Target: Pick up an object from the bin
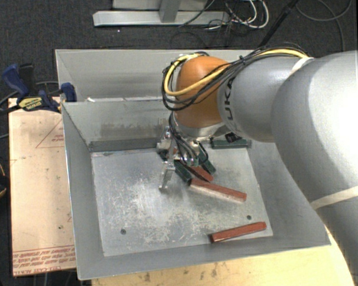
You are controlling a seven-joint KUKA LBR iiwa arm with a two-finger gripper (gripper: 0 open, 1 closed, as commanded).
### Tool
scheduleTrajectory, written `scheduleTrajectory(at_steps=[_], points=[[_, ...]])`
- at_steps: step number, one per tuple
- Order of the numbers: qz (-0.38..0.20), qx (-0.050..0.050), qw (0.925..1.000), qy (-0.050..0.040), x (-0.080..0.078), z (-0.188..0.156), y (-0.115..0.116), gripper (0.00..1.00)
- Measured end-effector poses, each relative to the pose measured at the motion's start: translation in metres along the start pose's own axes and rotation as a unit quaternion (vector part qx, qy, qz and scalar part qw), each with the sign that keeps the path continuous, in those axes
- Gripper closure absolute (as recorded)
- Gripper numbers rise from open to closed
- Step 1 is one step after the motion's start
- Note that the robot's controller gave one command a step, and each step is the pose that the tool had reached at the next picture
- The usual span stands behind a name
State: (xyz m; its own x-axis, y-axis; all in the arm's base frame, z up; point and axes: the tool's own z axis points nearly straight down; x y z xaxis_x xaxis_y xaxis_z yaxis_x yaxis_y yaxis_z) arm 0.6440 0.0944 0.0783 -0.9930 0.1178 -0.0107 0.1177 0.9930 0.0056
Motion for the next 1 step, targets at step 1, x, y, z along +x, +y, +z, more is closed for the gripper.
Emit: scheduleTrajectory(at_steps=[1], points=[[-0.073,-0.001,0.9974,-0.0002,-0.0089,-0.0013,-0.0152,0.00]])
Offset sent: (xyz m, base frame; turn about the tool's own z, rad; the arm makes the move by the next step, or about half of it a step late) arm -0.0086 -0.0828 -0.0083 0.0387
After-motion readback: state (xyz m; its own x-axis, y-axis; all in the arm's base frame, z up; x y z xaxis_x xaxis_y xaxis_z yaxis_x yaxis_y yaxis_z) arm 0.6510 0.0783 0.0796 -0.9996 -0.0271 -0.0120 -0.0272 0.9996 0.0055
